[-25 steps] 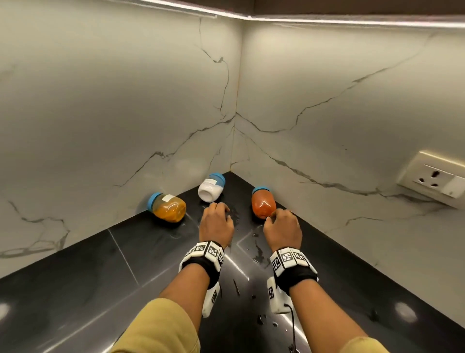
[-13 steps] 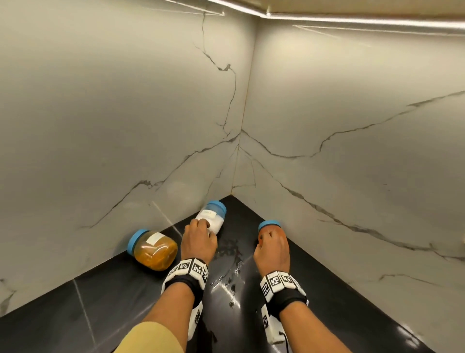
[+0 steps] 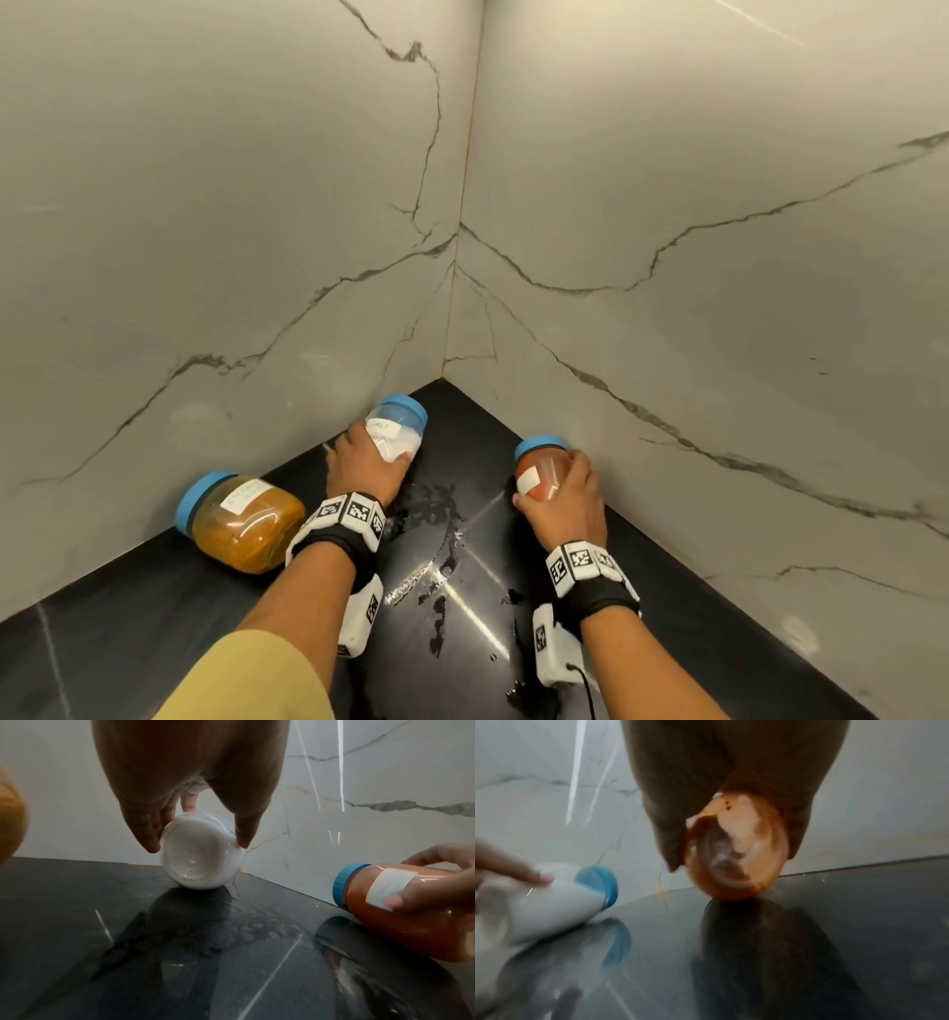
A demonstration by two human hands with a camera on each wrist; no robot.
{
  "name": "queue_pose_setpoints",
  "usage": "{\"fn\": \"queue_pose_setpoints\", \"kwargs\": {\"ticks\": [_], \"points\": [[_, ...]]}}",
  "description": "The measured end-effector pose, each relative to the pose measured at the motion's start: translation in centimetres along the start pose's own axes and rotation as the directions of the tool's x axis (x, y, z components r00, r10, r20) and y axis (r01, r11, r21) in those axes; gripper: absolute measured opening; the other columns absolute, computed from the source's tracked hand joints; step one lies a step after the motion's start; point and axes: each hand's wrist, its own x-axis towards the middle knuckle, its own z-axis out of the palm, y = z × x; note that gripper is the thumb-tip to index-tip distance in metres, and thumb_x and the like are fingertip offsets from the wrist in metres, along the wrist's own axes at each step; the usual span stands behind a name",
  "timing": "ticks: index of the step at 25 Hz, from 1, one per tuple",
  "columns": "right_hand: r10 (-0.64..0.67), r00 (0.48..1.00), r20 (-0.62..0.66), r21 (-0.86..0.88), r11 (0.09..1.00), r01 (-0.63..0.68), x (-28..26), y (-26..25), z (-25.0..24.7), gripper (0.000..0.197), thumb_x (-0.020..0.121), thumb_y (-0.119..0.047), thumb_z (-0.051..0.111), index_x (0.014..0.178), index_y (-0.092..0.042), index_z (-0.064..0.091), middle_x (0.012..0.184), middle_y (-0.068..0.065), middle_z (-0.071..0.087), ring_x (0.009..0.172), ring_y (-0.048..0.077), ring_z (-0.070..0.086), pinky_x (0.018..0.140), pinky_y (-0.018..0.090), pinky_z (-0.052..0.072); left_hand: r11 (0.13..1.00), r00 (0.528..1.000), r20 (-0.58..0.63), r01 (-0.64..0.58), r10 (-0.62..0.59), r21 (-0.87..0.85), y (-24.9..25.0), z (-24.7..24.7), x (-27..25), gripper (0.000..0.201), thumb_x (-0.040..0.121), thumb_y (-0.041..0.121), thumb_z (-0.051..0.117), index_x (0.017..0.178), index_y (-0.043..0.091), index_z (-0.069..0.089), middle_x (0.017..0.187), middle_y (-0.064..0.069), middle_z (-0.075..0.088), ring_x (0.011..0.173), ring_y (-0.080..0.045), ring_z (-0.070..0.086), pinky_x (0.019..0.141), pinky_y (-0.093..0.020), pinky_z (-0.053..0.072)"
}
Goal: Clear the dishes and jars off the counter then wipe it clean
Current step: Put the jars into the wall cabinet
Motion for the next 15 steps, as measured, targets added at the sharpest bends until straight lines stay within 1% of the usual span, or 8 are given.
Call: {"fn": "queue_pose_setpoints", "kwargs": {"ticks": [2, 3, 6, 7, 8, 10, 12, 15], "points": [[0.056, 0.988, 0.144, 0.266, 0.959, -0.093, 0.5, 0.3, -0.1, 0.084, 0.072, -0.048, 0.075, 0.136, -0.029, 0.023, 0.124, 0.004, 0.045, 0.111, 0.032, 0.053, 0.092, 0.044, 0.048, 0.996, 0.999, 0.008, 0.045, -0.045, -0.076, 0.1, 0.4, 0.6, 0.087, 0.074, 0.045, 0.076, 0.138, 0.011, 0.029, 0.137, -0.019, 0.044, 0.125, -0.040, 0.043, 0.102, -0.048, 0.041], [0.061, 0.985, 0.164, 0.268, 0.958, -0.104, 0.5, 0.3, -0.2, 0.075, 0.076, -0.050, 0.070, 0.134, -0.027, 0.028, 0.122, 0.004, 0.048, 0.110, 0.031, 0.055, 0.092, 0.043, 0.048, 0.993, 0.998, 0.018, 0.066, -0.065, -0.097, 0.1, 0.6, 1.0, 0.091, 0.072, 0.045, 0.078, 0.139, 0.011, 0.027, 0.137, -0.020, 0.044, 0.125, -0.041, 0.043, 0.103, -0.049, 0.041], [0.032, 0.999, -0.036, -0.026, 0.999, -0.033, 0.5, -0.3, -0.5, 0.053, 0.089, -0.047, 0.050, 0.130, -0.014, 0.046, 0.125, 0.008, 0.052, 0.110, 0.027, 0.054, 0.094, 0.043, 0.047, 0.991, 0.991, 0.057, 0.123, -0.119, -0.060, 0.1, 1.2, 2.1, 0.105, 0.066, 0.047, 0.082, 0.144, 0.011, 0.021, 0.141, -0.021, 0.039, 0.127, -0.041, 0.042, 0.104, -0.050, 0.041], [0.017, 0.996, -0.090, -0.091, 0.996, -0.026, 0.4, -0.7, -0.6, 0.053, 0.092, -0.044, 0.045, 0.133, -0.011, 0.045, 0.129, 0.010, 0.051, 0.112, 0.027, 0.053, 0.095, 0.043, 0.047, 0.990, 0.990, 0.058, 0.132, -0.130, -0.039, 0.1, 1.3, 2.2, 0.106, 0.065, 0.048, 0.083, 0.143, 0.010, 0.022, 0.141, -0.021, 0.039, 0.126, -0.040, 0.043, 0.102, -0.049, 0.042], [0.005, 0.995, -0.101, -0.127, 0.992, -0.018, 0.4, -1.0, -0.6, 0.058, 0.094, -0.044, 0.041, 0.141, -0.010, 0.038, 0.134, 0.012, 0.048, 0.115, 0.028, 0.052, 0.096, 0.043, 0.046, 0.991, 0.990, 0.053, 0.133, -0.132, -0.022, 0.1, 1.4, 2.3, 0.105, 0.064, 0.049, 0.083, 0.142, 0.010, 0.025, 0.139, -0.020, 0.040, 0.124, -0.040, 0.045, 0.100, -0.049, 0.044], [0.018, 1.000, 0.003, -0.171, 0.985, -0.017, 0.5, -1.5, -0.2, 0.080, 0.092, -0.058, 0.042, 0.151, -0.014, 0.013, 0.142, 0.013, 0.042, 0.122, 0.031, 0.050, 0.097, 0.043, 0.044, 0.993, 0.993, 0.032, 0.115, -0.115, -0.005, 0.3, 1.6, 1.8, 0.101, 0.063, 0.049, 0.082, 0.139, 0.009, 0.029, 0.136, -0.018, 0.042, 0.120, -0.038, 0.048, 0.097, -0.047, 0.047], [0.055, 0.992, 0.116, -0.204, 0.978, -0.030, 0.4, -1.9, 0.3, 0.107, 0.077, -0.071, 0.055, 0.152, -0.018, 0.000, 0.143, 0.014, 0.038, 0.124, 0.034, 0.049, 0.098, 0.045, 0.043, 0.994, 0.994, -0.003, 0.109, -0.109, -0.028, 0.2, 1.8, 0.7, 0.099, 0.064, 0.049, 0.081, 0.139, 0.010, 0.029, 0.135, -0.017, 0.043, 0.118, -0.037, 0.050, 0.095, -0.047, 0.047], [0.102, 0.983, 0.151, -0.177, 0.981, -0.075, -0.3, -2.0, 0.4, 0.118, 0.069, -0.057, 0.074, 0.151, -0.019, -0.002, 0.143, 0.014, 0.036, 0.125, 0.034, 0.046, 0.101, 0.046, 0.044, 0.984, 0.993, -0.066, 0.090, -0.101, -0.155, -0.5, 2.5, -2.6, 0.098, 0.066, 0.049, 0.080, 0.141, 0.014, 0.027, 0.137, -0.015, 0.040, 0.118, -0.037, 0.050, 0.094, -0.046, 0.047]]}}
